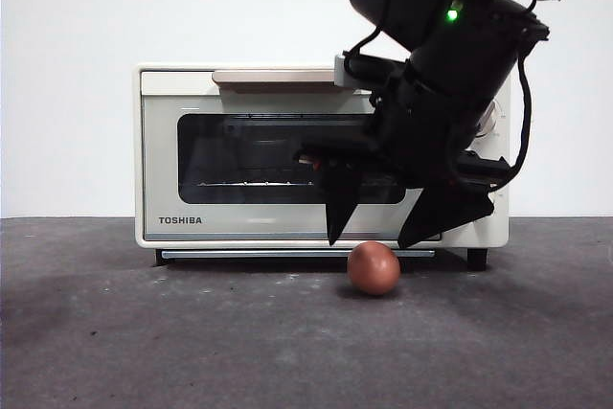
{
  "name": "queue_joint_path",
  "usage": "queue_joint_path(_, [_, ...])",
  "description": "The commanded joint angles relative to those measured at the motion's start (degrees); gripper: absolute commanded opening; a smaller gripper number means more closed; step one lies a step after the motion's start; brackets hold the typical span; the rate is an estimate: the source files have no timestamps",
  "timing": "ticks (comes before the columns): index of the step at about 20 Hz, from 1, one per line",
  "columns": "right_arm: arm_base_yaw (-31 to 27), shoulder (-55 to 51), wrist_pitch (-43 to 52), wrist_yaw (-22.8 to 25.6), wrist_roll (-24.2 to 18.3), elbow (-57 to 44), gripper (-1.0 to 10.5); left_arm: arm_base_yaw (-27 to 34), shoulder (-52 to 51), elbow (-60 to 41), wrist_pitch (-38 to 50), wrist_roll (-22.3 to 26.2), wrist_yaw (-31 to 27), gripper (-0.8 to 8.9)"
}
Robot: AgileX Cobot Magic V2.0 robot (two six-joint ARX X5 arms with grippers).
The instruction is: Eggoven
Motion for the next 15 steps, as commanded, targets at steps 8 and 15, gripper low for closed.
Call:
queue_joint_path(8, [-1.38,6.03,5.40,-0.46,0.90,0.90,3.6,-0.57,0.31,1.29,0.48,0.72,0.28,0.07])
queue_joint_path(15, [-1.75,6.71,6.47,-1.36,1.46,0.90,3.1,-0.57,0.74,1.29,1.55,0.72,0.28,0.07])
